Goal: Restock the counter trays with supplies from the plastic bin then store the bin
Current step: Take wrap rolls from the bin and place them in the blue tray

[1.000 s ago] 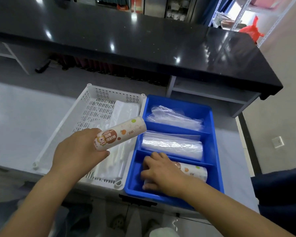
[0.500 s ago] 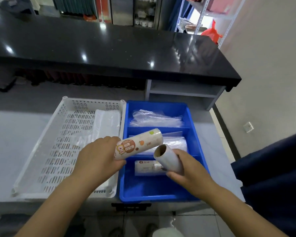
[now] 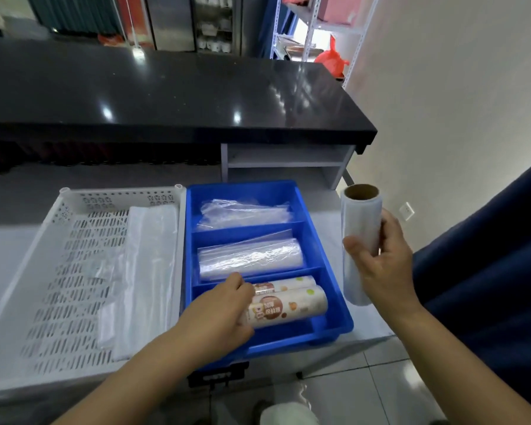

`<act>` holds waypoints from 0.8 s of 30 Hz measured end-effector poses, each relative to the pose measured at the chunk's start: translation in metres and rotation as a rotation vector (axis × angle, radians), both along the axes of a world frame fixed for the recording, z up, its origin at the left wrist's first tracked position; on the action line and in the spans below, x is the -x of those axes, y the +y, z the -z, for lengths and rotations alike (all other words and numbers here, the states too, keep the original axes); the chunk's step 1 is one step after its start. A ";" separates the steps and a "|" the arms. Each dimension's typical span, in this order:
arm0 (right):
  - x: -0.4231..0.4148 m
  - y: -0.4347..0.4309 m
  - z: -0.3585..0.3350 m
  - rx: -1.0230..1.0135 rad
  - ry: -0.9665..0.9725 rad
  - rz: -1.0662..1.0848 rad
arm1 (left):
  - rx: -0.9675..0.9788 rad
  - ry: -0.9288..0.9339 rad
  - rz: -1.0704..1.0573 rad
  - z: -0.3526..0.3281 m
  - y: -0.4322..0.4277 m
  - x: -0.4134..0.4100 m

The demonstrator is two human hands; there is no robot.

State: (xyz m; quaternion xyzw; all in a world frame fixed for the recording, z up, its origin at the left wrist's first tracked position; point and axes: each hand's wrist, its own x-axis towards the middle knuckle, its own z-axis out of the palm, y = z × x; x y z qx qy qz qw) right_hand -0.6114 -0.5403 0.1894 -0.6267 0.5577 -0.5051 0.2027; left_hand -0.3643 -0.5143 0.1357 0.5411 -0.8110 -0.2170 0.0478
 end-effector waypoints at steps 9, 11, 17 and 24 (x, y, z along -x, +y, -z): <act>0.001 0.001 0.014 -0.119 0.118 -0.080 | -0.060 0.099 -0.066 0.027 0.003 0.007; -0.002 -0.001 0.016 -0.136 0.154 -0.112 | -0.045 0.076 -0.069 0.027 0.002 0.006; -0.019 -0.010 0.018 -0.111 0.369 -0.246 | -0.016 0.030 -0.049 0.019 0.001 0.005; -0.057 -0.014 0.035 0.111 1.028 -0.588 | 0.151 0.016 -0.378 -0.018 -0.005 -0.065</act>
